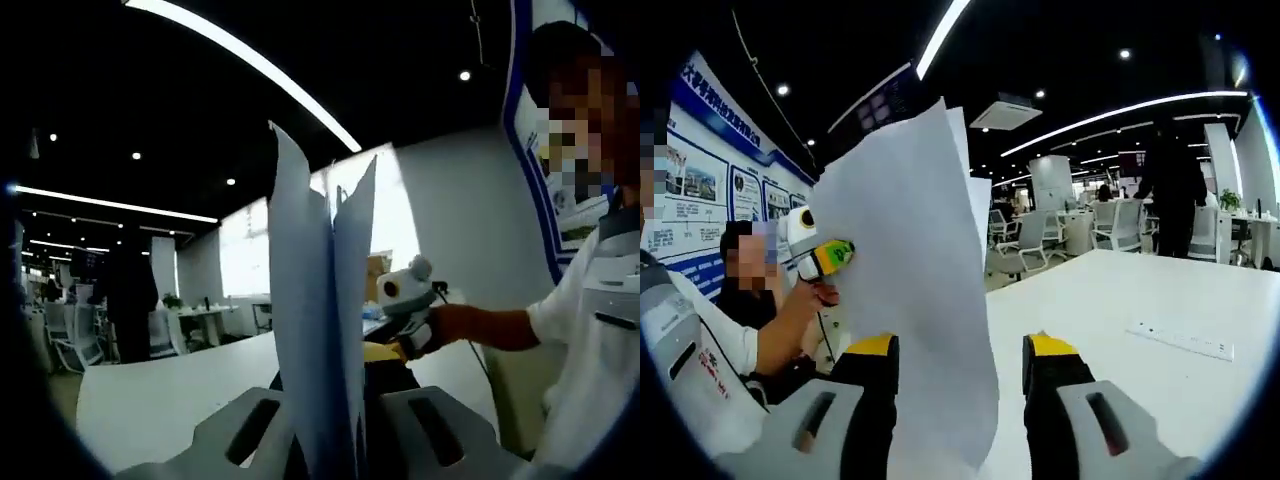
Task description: Organize the stack of printing papers by aligning and flattening the scattered papers on the table
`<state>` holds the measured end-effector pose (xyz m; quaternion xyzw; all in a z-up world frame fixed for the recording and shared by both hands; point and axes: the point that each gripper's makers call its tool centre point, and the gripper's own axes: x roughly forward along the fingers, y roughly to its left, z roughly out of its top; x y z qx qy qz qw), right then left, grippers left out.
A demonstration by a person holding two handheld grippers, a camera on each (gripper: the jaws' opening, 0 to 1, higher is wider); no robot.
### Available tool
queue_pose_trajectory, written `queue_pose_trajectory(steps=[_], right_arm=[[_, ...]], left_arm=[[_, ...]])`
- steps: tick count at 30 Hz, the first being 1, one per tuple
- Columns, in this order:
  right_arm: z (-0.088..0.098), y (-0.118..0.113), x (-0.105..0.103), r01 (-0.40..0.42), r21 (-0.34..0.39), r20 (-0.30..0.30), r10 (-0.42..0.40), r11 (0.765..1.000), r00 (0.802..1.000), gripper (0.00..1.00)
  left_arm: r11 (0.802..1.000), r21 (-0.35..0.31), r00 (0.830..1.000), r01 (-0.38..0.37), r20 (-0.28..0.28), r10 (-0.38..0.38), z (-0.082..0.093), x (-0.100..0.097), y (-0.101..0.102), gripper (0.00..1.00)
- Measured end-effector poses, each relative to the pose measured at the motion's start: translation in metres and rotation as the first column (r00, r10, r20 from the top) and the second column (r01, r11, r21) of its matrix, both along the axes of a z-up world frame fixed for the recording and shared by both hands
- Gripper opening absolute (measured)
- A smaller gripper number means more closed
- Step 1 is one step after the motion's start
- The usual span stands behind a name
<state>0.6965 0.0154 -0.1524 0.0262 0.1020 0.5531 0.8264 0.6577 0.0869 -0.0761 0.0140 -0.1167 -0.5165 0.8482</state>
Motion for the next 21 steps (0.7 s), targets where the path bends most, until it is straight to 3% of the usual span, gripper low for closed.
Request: queue_pose_trajectory(steps=[6, 10, 13, 16, 21], right_arm=[[0.018, -0.011, -0.005, -0.019, 0.065, 0.063, 0.015, 0.998, 0.998, 0.55], [0.027, -0.015, -0.015, -0.084, 0.108, 0.080, 0.076, 0.991, 0.994, 0.51], [0.032, -0.017, -0.023, -0.139, 0.128, 0.103, 0.126, 0.982, 0.987, 0.43], [0.038, -0.016, -0.033, -0.220, 0.147, 0.139, 0.200, 0.964, 0.970, 0.22], [0.039, -0.016, -0.044, -0.290, 0.180, 0.113, 0.273, 0.940, 0.955, 0.03]], left_arm=[[0.988, -0.057, 0.989, 0.146, 0.018, -0.145, 0.019, -0.014, -0.027, 0.06], [0.980, -0.081, 0.984, 0.179, 0.003, -0.180, 0.024, -0.011, -0.031, 0.06], [0.964, -0.117, 0.969, 0.240, -0.035, -0.245, 0.024, -0.013, -0.036, 0.06], [0.960, -0.126, 0.965, 0.249, -0.058, -0.258, 0.021, -0.007, -0.039, 0.06], [0.960, -0.133, 0.964, 0.245, -0.071, -0.255, 0.019, 0.000, -0.037, 0.06]])
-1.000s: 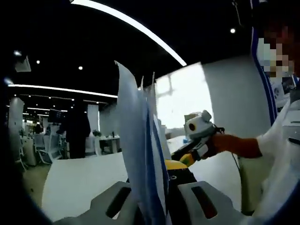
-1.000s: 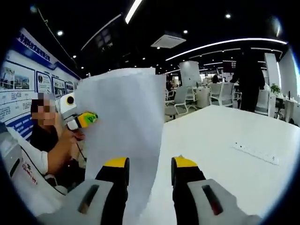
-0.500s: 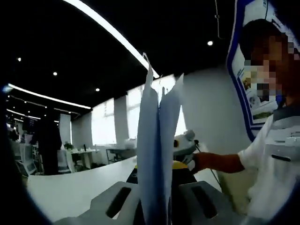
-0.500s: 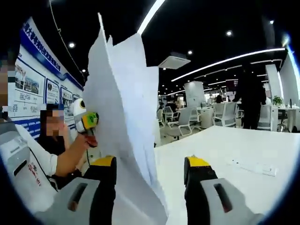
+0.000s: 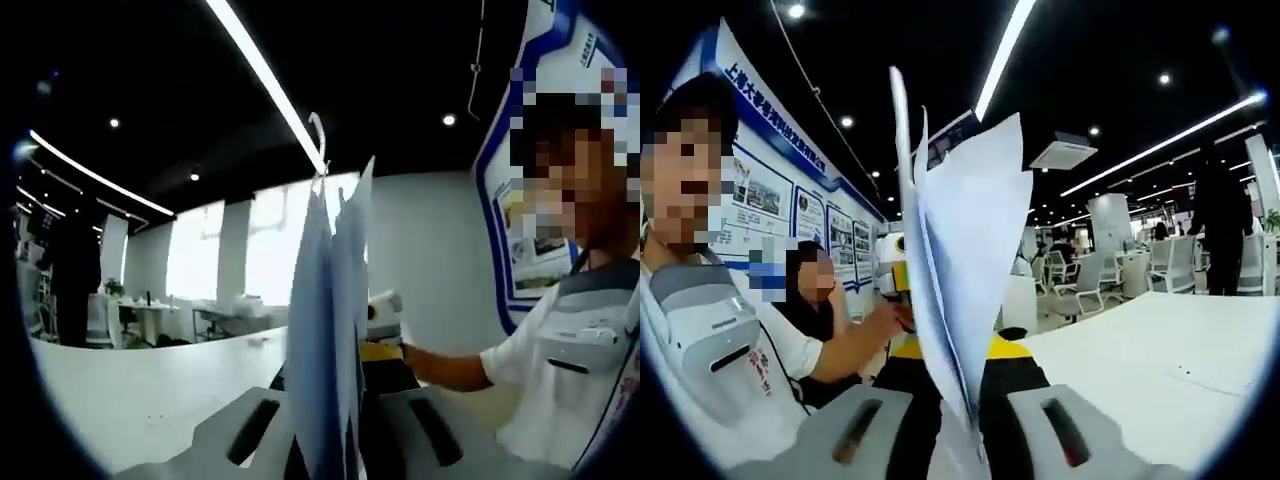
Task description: Organize the stack of printing papers by aligning and flattening the scattered papers on the table
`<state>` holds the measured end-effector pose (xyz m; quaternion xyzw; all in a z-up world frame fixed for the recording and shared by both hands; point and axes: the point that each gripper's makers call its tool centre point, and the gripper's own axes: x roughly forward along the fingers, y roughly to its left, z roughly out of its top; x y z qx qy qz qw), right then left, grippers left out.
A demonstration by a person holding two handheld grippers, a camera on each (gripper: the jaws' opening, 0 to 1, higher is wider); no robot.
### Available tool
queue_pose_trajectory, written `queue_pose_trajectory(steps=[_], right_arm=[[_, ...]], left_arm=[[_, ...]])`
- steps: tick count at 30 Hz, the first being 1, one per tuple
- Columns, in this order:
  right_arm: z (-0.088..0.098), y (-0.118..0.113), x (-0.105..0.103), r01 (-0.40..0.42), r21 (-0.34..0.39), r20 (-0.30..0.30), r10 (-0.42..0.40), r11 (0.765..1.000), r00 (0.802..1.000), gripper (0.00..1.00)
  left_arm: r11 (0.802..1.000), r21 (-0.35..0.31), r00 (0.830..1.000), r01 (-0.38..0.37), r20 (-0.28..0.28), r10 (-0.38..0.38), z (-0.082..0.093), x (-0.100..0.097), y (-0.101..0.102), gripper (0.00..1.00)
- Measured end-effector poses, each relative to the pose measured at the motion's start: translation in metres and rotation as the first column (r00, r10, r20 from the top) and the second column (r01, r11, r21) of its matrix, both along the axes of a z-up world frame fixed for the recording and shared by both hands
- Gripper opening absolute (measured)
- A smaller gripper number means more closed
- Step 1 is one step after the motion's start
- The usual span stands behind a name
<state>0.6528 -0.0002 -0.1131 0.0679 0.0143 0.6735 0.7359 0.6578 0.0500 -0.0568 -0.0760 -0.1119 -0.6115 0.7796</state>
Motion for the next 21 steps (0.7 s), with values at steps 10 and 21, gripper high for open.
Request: queue_pose_trajectory(steps=[10, 21], right_arm=[[-0.001, 0.004, 0.003, 0.004, 0.012, -0.003, -0.004, 1.000, 1.000, 0.00], [0.013, -0.003, 0.013, 0.046, 0.079, 0.008, -0.047, 0.996, 0.999, 0.00]], left_arm=[[0.995, 0.006, 0.995, -0.101, 0.004, 0.101, -0.012, 0.016, 0.008, 0.11], [0.990, -0.001, 0.989, -0.142, -0.028, 0.142, -0.039, 0.015, 0.025, 0.06]])
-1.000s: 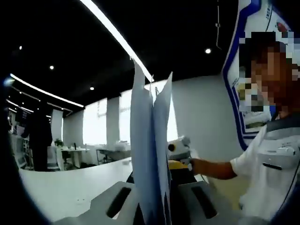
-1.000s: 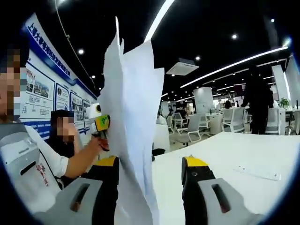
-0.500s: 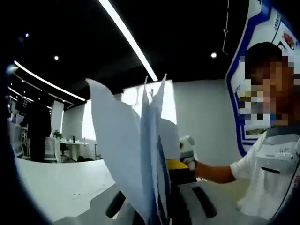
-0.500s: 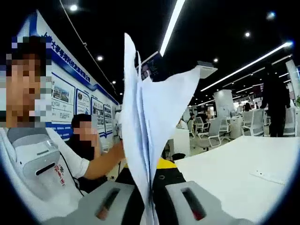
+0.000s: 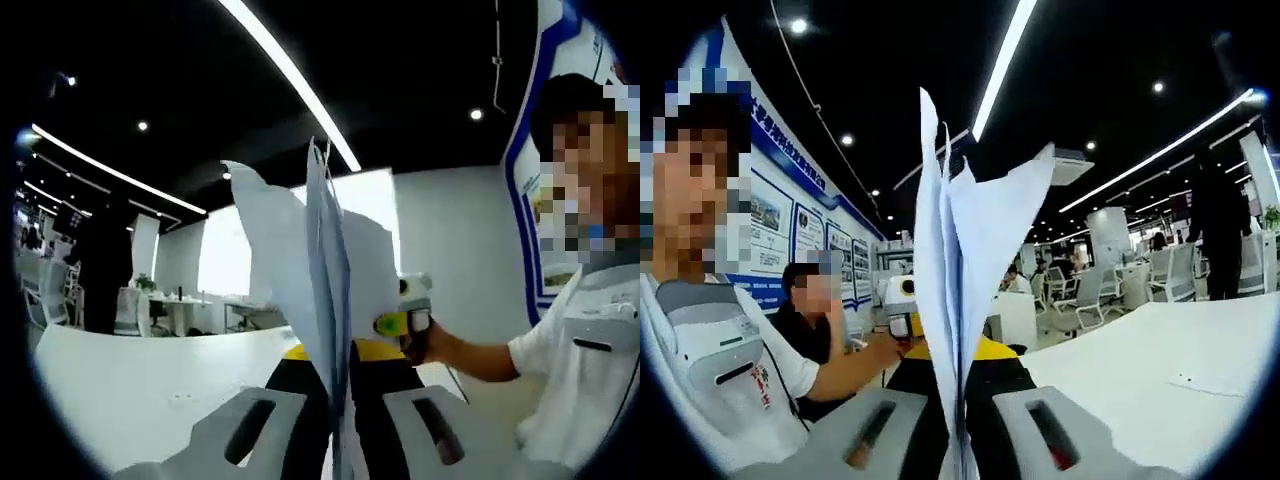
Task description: Organize the stack of printing papers by aligning and flattening the scattered papers on the table
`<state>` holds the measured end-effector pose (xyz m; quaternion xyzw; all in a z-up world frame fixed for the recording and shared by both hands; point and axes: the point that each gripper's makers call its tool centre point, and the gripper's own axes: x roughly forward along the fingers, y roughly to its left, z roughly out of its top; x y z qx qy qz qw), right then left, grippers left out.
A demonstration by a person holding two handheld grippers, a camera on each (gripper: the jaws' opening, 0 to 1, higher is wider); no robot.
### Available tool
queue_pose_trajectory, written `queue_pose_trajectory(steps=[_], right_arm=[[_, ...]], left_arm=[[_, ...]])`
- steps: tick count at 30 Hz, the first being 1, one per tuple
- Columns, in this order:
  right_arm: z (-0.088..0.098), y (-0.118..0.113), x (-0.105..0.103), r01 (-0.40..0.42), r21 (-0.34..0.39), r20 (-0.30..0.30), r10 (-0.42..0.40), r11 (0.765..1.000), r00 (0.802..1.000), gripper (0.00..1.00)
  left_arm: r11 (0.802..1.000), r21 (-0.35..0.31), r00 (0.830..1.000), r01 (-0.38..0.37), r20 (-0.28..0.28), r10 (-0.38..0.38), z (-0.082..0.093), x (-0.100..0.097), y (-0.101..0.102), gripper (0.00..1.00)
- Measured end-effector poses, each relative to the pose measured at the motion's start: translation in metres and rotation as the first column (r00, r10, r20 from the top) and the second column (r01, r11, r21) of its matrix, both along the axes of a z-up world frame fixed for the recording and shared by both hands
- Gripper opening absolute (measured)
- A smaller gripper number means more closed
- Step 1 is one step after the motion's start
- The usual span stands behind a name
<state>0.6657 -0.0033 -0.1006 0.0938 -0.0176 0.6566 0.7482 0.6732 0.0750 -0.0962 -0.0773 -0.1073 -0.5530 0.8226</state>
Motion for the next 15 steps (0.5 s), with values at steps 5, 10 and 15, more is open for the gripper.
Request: queue_pose_trajectory(steps=[5, 10, 15], right_arm=[[-0.002, 0.002, 0.004, 0.016, 0.016, -0.011, -0.016, 1.000, 1.000, 0.00], [-0.004, 0.006, 0.006, 0.020, 0.019, -0.018, -0.019, 1.000, 1.000, 0.01], [-0.027, 0.006, 0.012, 0.062, -0.022, -0.026, -0.062, 0.998, 0.998, 0.12]], left_arm=[[0.999, 0.017, 0.999, -0.032, 0.045, 0.031, 0.001, 0.002, 0.003, 0.06], [0.998, 0.023, 0.998, -0.050, 0.037, 0.050, -0.001, 0.011, 0.011, 0.11], [0.997, 0.037, 0.998, -0.065, 0.018, 0.064, -0.022, 0.009, 0.015, 0.20]])
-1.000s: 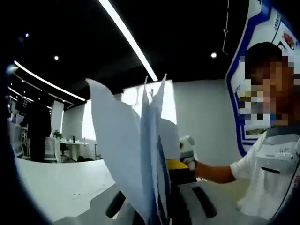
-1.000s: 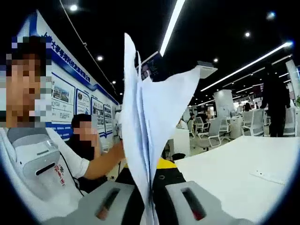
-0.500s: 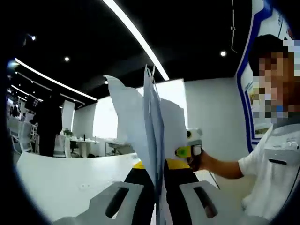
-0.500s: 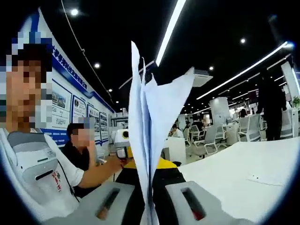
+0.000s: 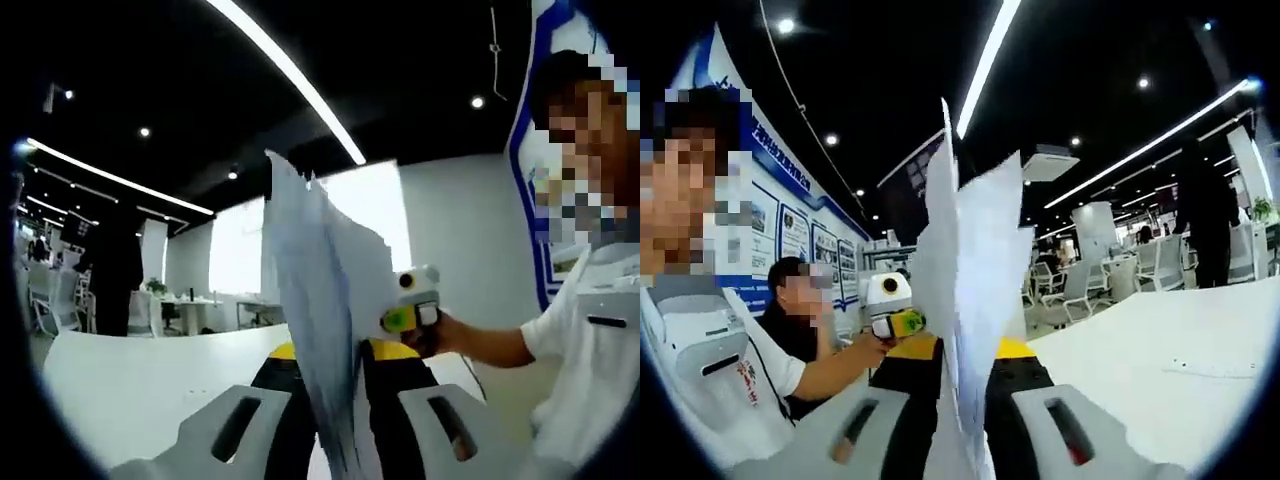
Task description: Organize the stack of printing papers by aligning and flattening the scattered papers on the table
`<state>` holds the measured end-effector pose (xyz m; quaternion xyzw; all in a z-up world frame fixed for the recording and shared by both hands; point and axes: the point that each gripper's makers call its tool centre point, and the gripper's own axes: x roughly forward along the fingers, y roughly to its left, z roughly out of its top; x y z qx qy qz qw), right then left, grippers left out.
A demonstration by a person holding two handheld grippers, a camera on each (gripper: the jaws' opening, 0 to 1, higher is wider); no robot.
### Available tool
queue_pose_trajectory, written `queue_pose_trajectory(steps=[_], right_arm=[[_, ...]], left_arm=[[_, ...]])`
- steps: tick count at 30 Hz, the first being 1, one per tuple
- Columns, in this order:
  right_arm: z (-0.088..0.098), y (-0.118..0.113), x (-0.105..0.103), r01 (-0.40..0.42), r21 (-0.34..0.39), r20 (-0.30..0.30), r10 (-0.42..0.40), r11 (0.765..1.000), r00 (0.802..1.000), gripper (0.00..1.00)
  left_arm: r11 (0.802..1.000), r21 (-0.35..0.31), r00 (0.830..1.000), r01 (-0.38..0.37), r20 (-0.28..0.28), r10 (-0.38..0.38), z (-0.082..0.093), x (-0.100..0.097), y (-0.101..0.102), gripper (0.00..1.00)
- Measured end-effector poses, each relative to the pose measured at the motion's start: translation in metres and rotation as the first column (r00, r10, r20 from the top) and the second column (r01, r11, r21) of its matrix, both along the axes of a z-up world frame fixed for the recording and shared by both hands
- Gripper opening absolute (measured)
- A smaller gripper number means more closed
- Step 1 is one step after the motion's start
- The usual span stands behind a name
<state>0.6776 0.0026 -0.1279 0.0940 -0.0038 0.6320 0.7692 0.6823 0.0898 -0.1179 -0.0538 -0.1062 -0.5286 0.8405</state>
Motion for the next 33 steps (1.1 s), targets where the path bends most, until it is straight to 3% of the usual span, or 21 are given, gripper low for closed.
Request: queue_pose_trajectory(steps=[12, 14, 18, 23, 26, 29, 31, 33], right_arm=[[-0.003, 0.001, -0.009, -0.017, -0.002, 0.032, 0.017, 1.000, 0.999, 0.16], [-0.006, 0.005, -0.012, -0.026, -0.020, 0.036, 0.027, 0.999, 0.999, 0.21], [-0.007, 0.006, -0.015, -0.027, -0.047, 0.073, 0.031, 0.999, 0.997, 0.22], [-0.011, 0.002, -0.015, -0.031, -0.048, 0.050, 0.033, 0.998, 0.998, 0.24], [-0.015, 0.001, -0.015, -0.022, -0.061, 0.055, 0.025, 0.998, 0.998, 0.19], [-0.008, 0.004, -0.014, -0.009, -0.059, 0.089, 0.015, 0.998, 0.996, 0.00], [0.006, 0.004, 0.000, 0.075, -0.048, 0.141, -0.068, 0.996, 0.988, 0.00], [0.019, 0.002, 0.011, 0.139, -0.039, 0.170, -0.130, 0.990, 0.977, 0.00]], left_arm=[[0.999, -0.035, 0.999, 0.032, 0.037, -0.031, -0.006, -0.015, -0.002, 0.22], [0.999, -0.008, 0.998, 0.038, 0.045, -0.037, -0.010, -0.018, -0.007, 0.23], [0.998, 0.050, 0.998, 0.034, 0.047, -0.036, -0.021, -0.019, -0.012, 0.24], [0.998, 0.035, 0.998, 0.051, 0.047, -0.052, -0.021, -0.026, -0.011, 0.28], [0.999, 0.032, 0.998, 0.037, 0.047, -0.038, -0.020, -0.024, -0.009, 0.24], [1.000, 0.026, 0.998, 0.010, 0.069, -0.011, -0.010, -0.018, -0.011, 0.08], [0.996, 0.047, 0.993, -0.074, 0.099, 0.069, 0.004, 0.002, -0.009, 0.06], [0.993, 0.065, 0.987, -0.100, 0.129, 0.091, 0.018, 0.014, -0.012, 0.06]])
